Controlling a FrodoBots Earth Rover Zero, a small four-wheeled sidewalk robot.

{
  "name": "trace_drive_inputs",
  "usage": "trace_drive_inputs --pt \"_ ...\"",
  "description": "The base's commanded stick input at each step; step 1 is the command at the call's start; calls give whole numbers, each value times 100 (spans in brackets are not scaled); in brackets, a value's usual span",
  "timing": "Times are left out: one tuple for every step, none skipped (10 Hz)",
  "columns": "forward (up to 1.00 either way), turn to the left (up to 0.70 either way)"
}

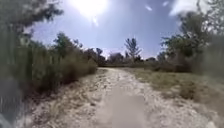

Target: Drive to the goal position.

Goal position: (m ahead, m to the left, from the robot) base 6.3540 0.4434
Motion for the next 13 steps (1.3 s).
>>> trace_drive_inputs --pt "70 -13" --pt "70 0" --pt "70 0" --pt "70 0" --pt "70 0" --pt "70 0" --pt "70 0" --pt "70 0" --pt "70 0" --pt "70 0" --pt "70 0" --pt "70 0" --pt "70 0"
